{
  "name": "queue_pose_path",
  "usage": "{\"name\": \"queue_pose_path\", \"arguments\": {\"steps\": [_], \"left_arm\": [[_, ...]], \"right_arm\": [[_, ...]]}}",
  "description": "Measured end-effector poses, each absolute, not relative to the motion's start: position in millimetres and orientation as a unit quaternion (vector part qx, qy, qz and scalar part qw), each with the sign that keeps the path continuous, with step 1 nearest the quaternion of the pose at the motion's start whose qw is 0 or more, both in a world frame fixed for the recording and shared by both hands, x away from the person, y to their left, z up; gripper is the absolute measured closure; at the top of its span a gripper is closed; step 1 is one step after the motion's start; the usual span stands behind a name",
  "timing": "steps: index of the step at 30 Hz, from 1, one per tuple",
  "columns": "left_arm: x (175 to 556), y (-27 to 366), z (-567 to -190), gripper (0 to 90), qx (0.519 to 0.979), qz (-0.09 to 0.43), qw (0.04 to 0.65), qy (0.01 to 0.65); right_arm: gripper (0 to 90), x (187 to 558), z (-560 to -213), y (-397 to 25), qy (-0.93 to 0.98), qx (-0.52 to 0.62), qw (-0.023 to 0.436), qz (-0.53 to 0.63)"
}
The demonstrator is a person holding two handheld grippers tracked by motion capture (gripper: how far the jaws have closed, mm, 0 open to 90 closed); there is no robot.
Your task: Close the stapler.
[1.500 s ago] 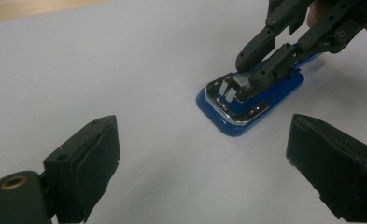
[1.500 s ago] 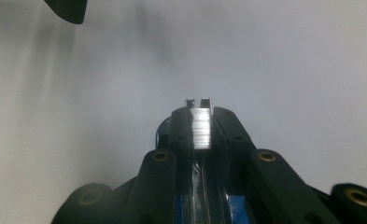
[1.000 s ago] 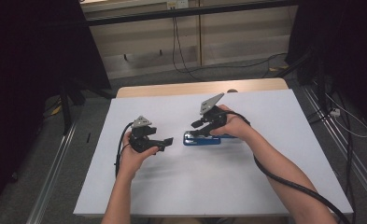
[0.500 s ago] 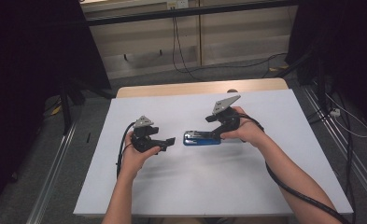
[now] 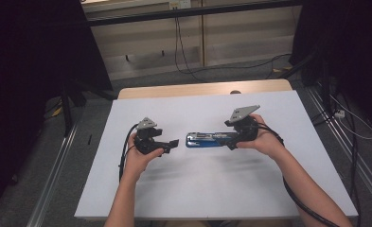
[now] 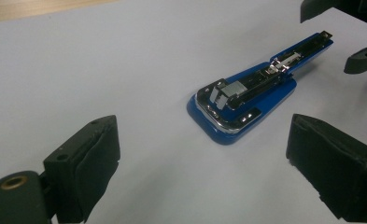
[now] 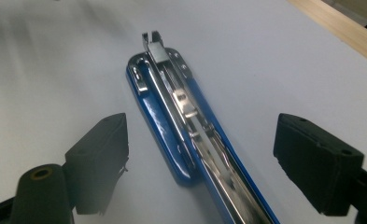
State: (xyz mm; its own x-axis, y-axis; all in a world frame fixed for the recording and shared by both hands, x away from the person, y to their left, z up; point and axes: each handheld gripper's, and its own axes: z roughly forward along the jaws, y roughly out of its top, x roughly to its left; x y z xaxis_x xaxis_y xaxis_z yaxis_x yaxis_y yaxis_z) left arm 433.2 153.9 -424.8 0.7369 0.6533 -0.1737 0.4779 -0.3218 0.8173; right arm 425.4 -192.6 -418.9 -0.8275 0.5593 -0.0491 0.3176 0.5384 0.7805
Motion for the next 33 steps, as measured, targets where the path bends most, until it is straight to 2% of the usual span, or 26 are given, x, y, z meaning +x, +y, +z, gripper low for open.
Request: {"name": "queue_pose_path", "arguments": {"steps": [11, 15, 20, 25, 30, 33], "left_arm": [[434, 149, -427, 10.0, 0.807, 0.095, 0.466, 0.350], [434, 147, -428, 10.1, 0.810, 0.092, 0.464, 0.346], [434, 145, -429, 12.4, 0.813, 0.090, 0.464, 0.340], [434, 145, -429, 13.9, 0.810, 0.090, 0.468, 0.343], [434, 145, -429, 18.9, 0.809, 0.100, 0.468, 0.340], [434, 144, -429, 24.6, 0.807, 0.100, 0.471, 0.343]], "right_arm": [[21.1, 399, -419, -219, 0.852, 0.285, 0.178, 0.402], [26.0, 391, -420, -229, 0.845, 0.297, 0.184, 0.405], [37.8, 382, -422, -242, 0.837, 0.318, 0.192, 0.401], [55.3, 374, -423, -255, 0.828, 0.340, 0.207, 0.395], [68.9, 370, -427, -264, 0.827, 0.353, 0.210, 0.384], [82.1, 371, -430, -267, 0.824, 0.362, 0.218, 0.377]]}}
